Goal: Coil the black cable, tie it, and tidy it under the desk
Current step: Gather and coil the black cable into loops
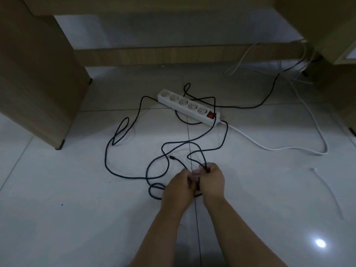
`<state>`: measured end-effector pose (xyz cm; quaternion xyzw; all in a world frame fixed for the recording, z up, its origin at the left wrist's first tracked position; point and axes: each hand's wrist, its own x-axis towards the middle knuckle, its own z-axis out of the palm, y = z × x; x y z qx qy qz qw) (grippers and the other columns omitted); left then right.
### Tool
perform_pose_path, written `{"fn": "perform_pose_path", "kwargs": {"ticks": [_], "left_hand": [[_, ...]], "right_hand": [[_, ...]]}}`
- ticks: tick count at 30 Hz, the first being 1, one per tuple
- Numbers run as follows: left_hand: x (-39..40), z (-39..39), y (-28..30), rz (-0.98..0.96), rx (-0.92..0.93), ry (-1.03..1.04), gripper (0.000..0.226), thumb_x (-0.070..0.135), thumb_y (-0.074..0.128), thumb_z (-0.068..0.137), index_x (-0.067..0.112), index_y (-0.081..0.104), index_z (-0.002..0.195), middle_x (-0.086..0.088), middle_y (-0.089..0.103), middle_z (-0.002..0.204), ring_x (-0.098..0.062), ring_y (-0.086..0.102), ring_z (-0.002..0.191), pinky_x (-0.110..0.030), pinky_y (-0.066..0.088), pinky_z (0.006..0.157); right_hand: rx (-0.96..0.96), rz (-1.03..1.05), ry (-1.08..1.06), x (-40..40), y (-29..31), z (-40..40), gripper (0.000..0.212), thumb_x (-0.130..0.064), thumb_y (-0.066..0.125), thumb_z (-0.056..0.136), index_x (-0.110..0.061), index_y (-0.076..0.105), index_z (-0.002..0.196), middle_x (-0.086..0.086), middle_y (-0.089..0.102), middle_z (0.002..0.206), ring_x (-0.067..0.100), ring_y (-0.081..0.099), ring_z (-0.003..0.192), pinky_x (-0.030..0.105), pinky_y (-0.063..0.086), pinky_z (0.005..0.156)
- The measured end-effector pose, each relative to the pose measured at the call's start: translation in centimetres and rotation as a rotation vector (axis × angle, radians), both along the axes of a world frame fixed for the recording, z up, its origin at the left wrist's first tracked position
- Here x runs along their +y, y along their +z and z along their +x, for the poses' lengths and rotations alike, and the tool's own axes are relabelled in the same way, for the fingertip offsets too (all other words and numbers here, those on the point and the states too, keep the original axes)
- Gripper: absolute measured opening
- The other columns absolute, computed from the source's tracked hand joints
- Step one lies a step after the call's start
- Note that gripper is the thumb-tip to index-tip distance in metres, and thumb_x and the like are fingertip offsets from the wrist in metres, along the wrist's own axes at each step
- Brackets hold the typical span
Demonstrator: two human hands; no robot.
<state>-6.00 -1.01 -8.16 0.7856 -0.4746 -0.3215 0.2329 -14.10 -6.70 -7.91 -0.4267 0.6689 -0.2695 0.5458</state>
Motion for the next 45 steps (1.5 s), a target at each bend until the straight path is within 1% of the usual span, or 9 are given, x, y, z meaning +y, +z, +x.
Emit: {"fn": "perform_pose_path", "kwargs": {"ticks": [4,8,12,18,22,29,33,40,45], "left_hand": [[-1.3,0.3,0.7,-0.119,0.292,0.099,0.030,0.039,0.069,0.086,0.025,0.053,0.108,0.009,0.063,0.099,0.003,0.056,0.078,-0.019,0.045,0.066],[-1.4,1.3,-0.1,-0.113,0.323,-0.085,0.057,0.039,0.088,0.065,0.031,0.053,0.110,0.009,0.060,0.094,0.003,0.055,0.081,-0.009,0.042,0.069],[-1.7,2.6,0.5,-0.095,0.371,-0.074,0.037,0.032,0.082,0.074,0.036,0.053,0.097,0.002,0.069,0.078,-0.006,0.061,0.068,-0.027,0.049,0.072],[-1.3,4.0,0.3,-0.031,0.364,-0.155,0.012,0.034,0.077,0.080,0.023,0.071,0.082,0.003,0.071,0.073,-0.005,0.062,0.070,-0.024,0.044,0.069],[-1.8,3.5,0.3,-0.170,0.261,-0.111,0.014,0.027,0.063,0.093,0.022,0.073,0.085,0.010,0.069,0.081,0.002,0.060,0.076,-0.017,0.042,0.069],[-1.9,4.7,2.4,-0.478,0.385,0.365,0.023,0.025,0.047,0.102,0.017,0.064,0.088,0.025,0.062,0.068,0.007,0.053,0.060,-0.012,0.040,0.058],[-2.1,4.6,2.6,-0.474,0.412,0.387,0.019,0.029,0.051,0.100,0.021,0.060,0.085,0.018,0.053,0.061,0.002,0.045,0.054,-0.021,0.037,0.057],[-2.8,3.8,0.8,-0.391,-0.057,0.358,0.044,0.045,0.046,0.098,0.015,0.053,0.067,0.003,0.051,0.060,-0.014,0.050,0.060,-0.031,0.040,0.059],[-5.4,3.6,-0.2,-0.362,-0.113,0.207,0.027,0.029,0.046,0.102,0.020,0.069,0.112,0.008,0.072,0.105,-0.002,0.061,0.094,-0.020,0.044,0.078]], "right_hand": [[-0.216,0.023,-0.165,-1.3,1.0,-1.0,0.027,0.006,0.037,0.089,-0.008,0.057,0.100,0.014,0.071,0.086,0.021,0.063,0.059,0.031,0.048,0.052],[-0.383,0.069,-0.206,-1.7,1.6,-1.7,0.019,-0.003,0.037,0.099,-0.008,0.054,0.106,0.016,0.072,0.090,0.027,0.070,0.068,0.026,0.052,0.045],[-0.538,0.094,-0.220,-2.0,2.0,-1.7,0.018,-0.011,0.034,0.104,-0.006,0.051,0.109,0.015,0.072,0.083,0.028,0.068,0.063,0.030,0.052,0.047],[-0.683,0.106,-0.278,-2.5,2.2,-1.8,0.016,-0.013,0.032,0.106,-0.008,0.047,0.102,0.016,0.070,0.071,0.031,0.068,0.061,0.037,0.060,0.055],[-0.724,0.073,-0.140,-2.5,1.8,-1.6,0.015,-0.017,0.041,0.103,-0.006,0.049,0.109,0.021,0.069,0.091,0.035,0.064,0.084,0.042,0.058,0.077],[-0.347,-0.161,0.308,-1.9,1.3,-0.6,0.026,-0.012,0.049,0.100,-0.020,0.066,0.118,0.004,0.068,0.115,0.011,0.064,0.104,0.027,0.050,0.098],[-0.098,-0.230,0.512,-1.4,1.4,-0.1,0.015,-0.015,0.060,0.093,-0.020,0.073,0.099,-0.003,0.068,0.105,-0.003,0.062,0.087,0.012,0.045,0.080],[0.015,-0.276,0.241,-4.3,0.4,0.2,0.015,-0.012,0.063,0.087,-0.021,0.075,0.085,-0.005,0.074,0.087,0.006,0.065,0.079,0.015,0.046,0.073],[0.160,-0.389,0.001,-9.1,-0.9,-0.1,0.020,-0.008,0.059,0.089,-0.022,0.074,0.089,0.004,0.062,0.102,0.013,0.057,0.084,0.011,0.044,0.075]]}}
